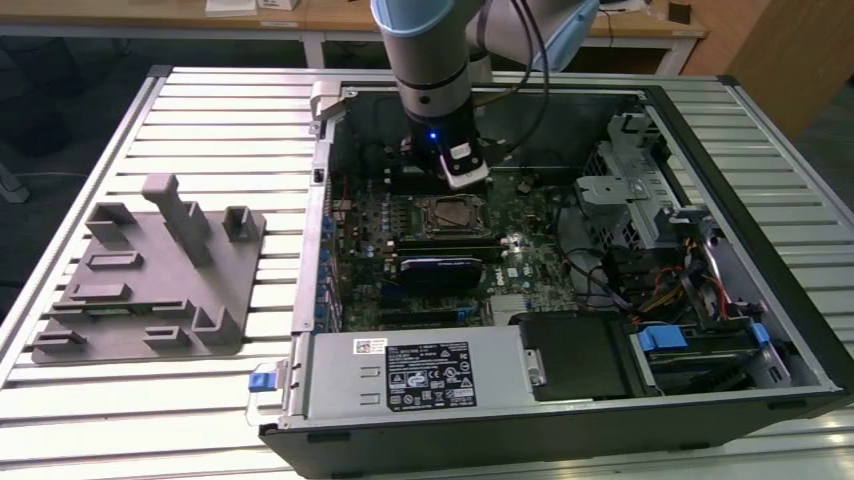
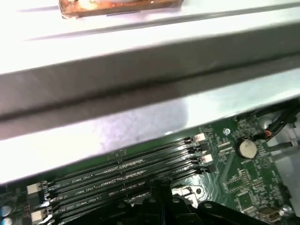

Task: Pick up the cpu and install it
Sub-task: 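Install the first cpu locking lever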

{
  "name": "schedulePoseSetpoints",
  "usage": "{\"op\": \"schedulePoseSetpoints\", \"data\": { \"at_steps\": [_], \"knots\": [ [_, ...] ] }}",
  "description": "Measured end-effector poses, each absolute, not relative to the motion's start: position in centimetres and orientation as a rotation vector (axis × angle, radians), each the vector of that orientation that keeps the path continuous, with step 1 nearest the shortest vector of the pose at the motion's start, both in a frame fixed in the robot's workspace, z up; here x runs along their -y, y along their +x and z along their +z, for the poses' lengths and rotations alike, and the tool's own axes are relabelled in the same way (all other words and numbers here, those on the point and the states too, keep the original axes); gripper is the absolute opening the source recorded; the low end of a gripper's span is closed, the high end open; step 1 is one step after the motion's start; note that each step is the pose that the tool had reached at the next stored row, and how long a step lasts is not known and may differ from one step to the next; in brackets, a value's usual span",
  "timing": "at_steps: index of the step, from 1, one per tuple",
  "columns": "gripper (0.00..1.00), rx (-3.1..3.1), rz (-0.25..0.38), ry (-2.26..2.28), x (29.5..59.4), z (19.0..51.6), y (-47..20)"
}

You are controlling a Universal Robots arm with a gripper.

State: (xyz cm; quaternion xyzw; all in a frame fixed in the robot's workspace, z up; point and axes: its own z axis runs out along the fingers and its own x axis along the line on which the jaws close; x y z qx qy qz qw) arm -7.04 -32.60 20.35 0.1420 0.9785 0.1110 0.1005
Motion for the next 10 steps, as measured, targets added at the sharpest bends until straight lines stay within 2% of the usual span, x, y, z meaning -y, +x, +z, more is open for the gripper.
{"op": "schedulePoseSetpoints", "data": {
  "at_steps": [10],
  "knots": [
    [0.11, -2.892, 0.323, 0.419, 32.6, 21.9, -7.0]
  ]
}}
